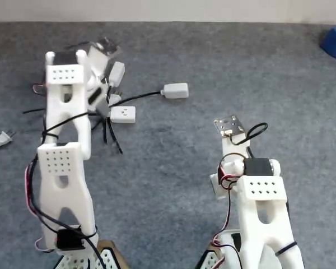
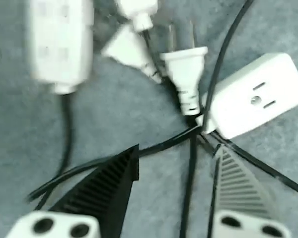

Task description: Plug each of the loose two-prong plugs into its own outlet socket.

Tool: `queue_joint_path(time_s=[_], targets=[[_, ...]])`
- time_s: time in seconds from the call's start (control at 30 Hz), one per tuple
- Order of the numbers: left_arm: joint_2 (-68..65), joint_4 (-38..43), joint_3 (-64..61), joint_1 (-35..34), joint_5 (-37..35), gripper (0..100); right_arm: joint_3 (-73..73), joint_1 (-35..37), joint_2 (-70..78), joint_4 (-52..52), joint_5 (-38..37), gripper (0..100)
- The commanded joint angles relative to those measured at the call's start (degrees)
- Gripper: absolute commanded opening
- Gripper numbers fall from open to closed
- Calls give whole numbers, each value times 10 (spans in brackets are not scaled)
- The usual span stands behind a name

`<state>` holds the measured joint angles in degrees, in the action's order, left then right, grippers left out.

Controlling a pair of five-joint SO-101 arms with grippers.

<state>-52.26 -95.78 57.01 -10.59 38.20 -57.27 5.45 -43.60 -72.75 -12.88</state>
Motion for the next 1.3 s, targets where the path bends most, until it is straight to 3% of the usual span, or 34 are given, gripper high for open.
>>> queue_joint_path(time_s=[0.0,0.3,0.53,0.67,0.73,0.83,0.87,1.27], targets=[[-23,13,14,28,32,325,5,3,-15,-1,-6,271],[-32,18,9,29,47,316,5,3,-15,-3,-7,271],[-125,14,-10,21,44,316,5,3,-15,-4,-8,271],[-138,-9,19,22,16,304,5,3,-15,-4,-8,271],[-135,-40,32,25,15,242,5,3,-15,-5,-8,271],[-133,-51,35,22,15,64,6,3,-15,-5,-7,271],[-133,-51,35,17,14,3,6,3,-15,-5,-7,271],[-45,-53,34,-138,24,6,7,3,-15,-6,-6,271]])
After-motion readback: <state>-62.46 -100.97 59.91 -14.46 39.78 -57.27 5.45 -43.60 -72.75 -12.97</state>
